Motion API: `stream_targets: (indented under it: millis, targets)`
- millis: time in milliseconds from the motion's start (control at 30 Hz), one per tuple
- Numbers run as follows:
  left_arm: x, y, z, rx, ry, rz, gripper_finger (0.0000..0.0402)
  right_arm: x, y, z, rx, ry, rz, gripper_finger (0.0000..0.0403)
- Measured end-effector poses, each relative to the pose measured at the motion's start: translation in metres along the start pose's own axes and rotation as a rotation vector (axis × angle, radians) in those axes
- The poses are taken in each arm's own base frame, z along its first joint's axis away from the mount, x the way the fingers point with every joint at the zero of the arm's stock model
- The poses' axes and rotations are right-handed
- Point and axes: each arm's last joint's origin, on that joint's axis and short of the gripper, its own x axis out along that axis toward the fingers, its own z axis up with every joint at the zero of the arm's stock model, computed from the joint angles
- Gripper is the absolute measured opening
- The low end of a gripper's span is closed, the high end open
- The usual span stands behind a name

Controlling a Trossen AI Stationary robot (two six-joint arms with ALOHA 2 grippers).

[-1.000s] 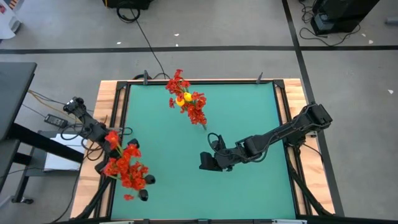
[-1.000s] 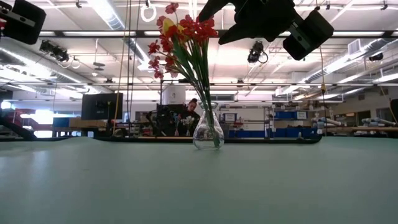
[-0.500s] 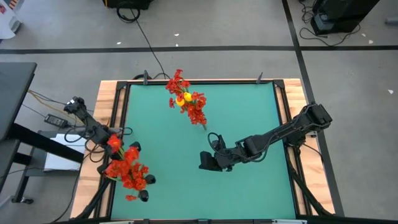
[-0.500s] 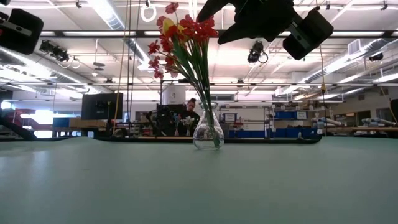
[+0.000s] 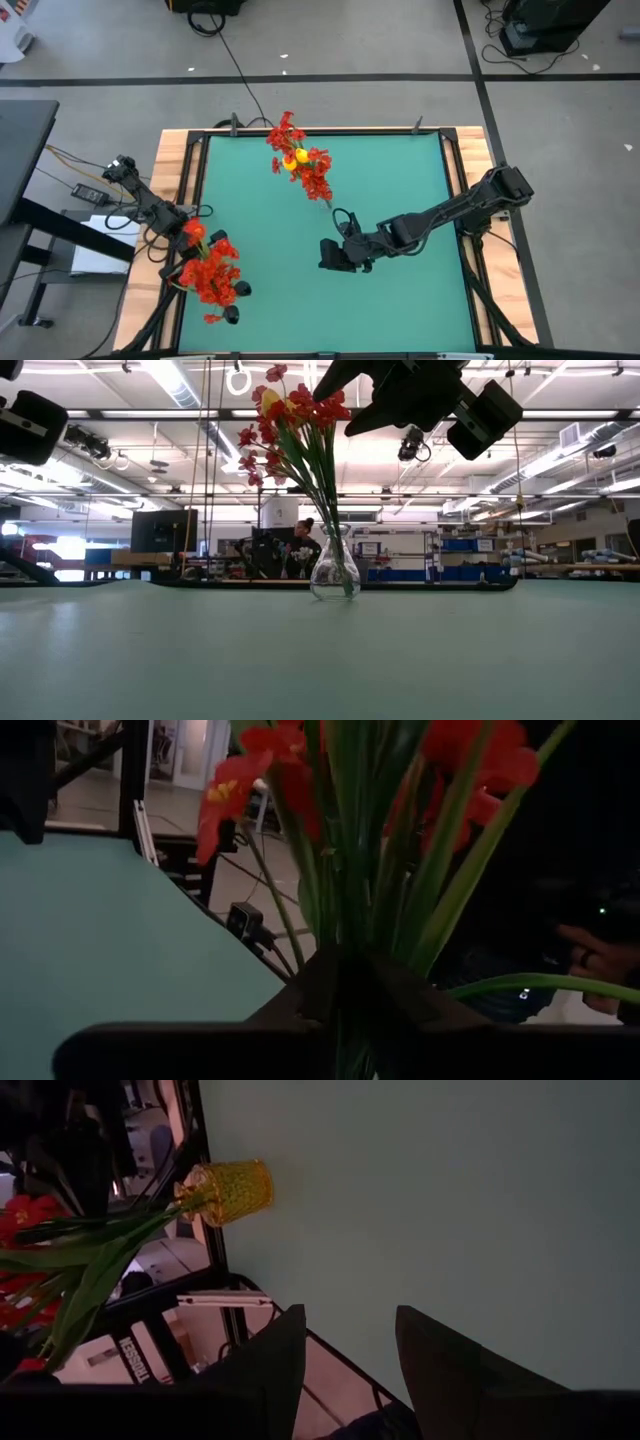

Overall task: Sort flowers into vase by color
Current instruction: Put the red flowers into the yellow vase, then return to Home Position

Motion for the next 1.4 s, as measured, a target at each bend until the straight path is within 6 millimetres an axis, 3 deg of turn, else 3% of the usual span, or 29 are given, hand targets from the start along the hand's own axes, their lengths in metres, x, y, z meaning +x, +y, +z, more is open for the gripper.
stream_targets:
  millis: [267, 367, 533, 733, 933, 1100, 1400]
  targets:
    - [-0.001, -0.001, 0.003, -0.015, -0.001, 0.006, 0.0115, 0.0, 0.001, 0.003, 0.006, 0.033, -0.009, 0.0166]
    - [-0.004, -0.004, 0.015, -0.003, 0.012, 0.013, 0.0146, 0.0, 0.001, 0.003, 0.006, 0.041, -0.011, 0.0166]
    - [-0.017, -0.011, 0.035, 0.006, 0.176, 0.062, 0.0187, 0.0, 0.001, 0.005, 0.006, 0.04, -0.011, 0.0166]
    - [-0.024, -0.016, 0.054, -0.127, 0.141, 0.086, 0.0221, 0.001, 0.002, 0.01, -0.011, 0.033, -0.009, 0.0166]
    - [-0.038, -0.026, 0.085, -0.259, 0.073, 0.051, 0.0228, 0.001, 0.003, 0.013, -0.031, 0.044, -0.012, 0.0166]
    - [-0.064, -0.036, 0.111, -0.309, 0.121, 0.055, 0.0228, 0.001, 0.004, 0.018, -0.057, 0.043, -0.011, 0.0166]
    - [-0.11, -0.044, 0.158, -0.249, -0.058, 0.278, 0.0227, 0.001, 0.007, 0.025, -0.158, 0.016, 0.003, 0.0166]
